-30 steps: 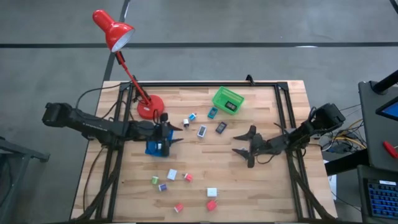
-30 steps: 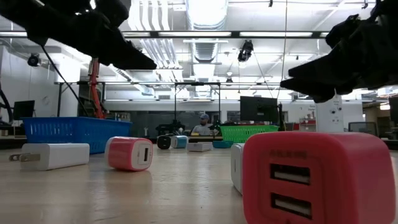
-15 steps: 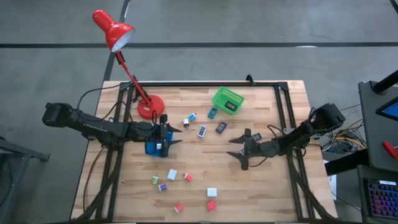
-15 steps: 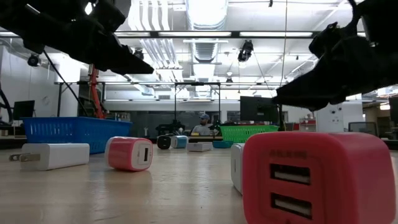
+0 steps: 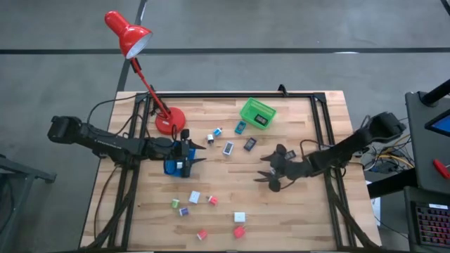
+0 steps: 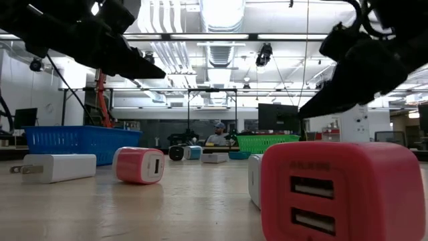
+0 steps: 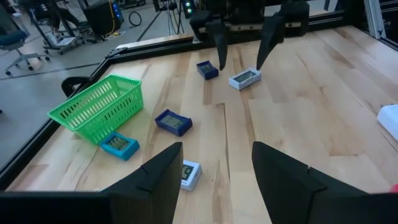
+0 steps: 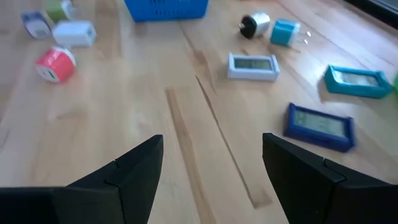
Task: Pick & Place Office items
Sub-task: Put the right blue digital clock into the green basket
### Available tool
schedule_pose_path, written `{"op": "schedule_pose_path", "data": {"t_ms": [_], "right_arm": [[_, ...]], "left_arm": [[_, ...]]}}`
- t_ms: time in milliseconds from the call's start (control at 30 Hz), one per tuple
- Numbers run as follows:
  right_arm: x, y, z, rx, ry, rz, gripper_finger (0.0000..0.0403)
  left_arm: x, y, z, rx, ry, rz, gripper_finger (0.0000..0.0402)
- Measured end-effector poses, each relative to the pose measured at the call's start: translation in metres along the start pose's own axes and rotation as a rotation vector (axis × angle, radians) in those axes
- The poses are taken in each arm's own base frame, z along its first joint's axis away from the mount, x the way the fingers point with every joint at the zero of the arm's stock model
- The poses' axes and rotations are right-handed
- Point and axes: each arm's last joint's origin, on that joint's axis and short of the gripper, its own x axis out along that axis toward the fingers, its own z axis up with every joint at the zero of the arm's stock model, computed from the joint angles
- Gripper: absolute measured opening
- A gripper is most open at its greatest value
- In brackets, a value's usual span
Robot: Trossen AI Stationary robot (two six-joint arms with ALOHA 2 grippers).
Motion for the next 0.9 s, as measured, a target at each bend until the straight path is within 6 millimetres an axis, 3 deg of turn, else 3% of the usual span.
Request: {"op": "schedule_pose_path", "data": {"t_ms": [167,367,567,900], "right_arm": [[-0.015,0.001,0.020,-0.021,0.151,-0.012,0.0265],[-0.028,0.000,0.031,-0.067,0.349,-0.032,0.0265],[-0.035,-0.004,0.030,-0.133,0.506,-0.060,0.0265],[-0.043,-0.016,0.012,-0.274,0.701,-0.117,0.0264]], "left_arm": [[0.000,0.000,0.000,0.000,0.000,0.000,0.0195],[0.000,0.000,0.000,0.000,0.000,0.000,0.0195],[0.000,0.000,0.000,0.000,0.000,0.000,0.0195],[0.000,0.000,0.000,0.000,0.000,0.000,0.0195]]}}
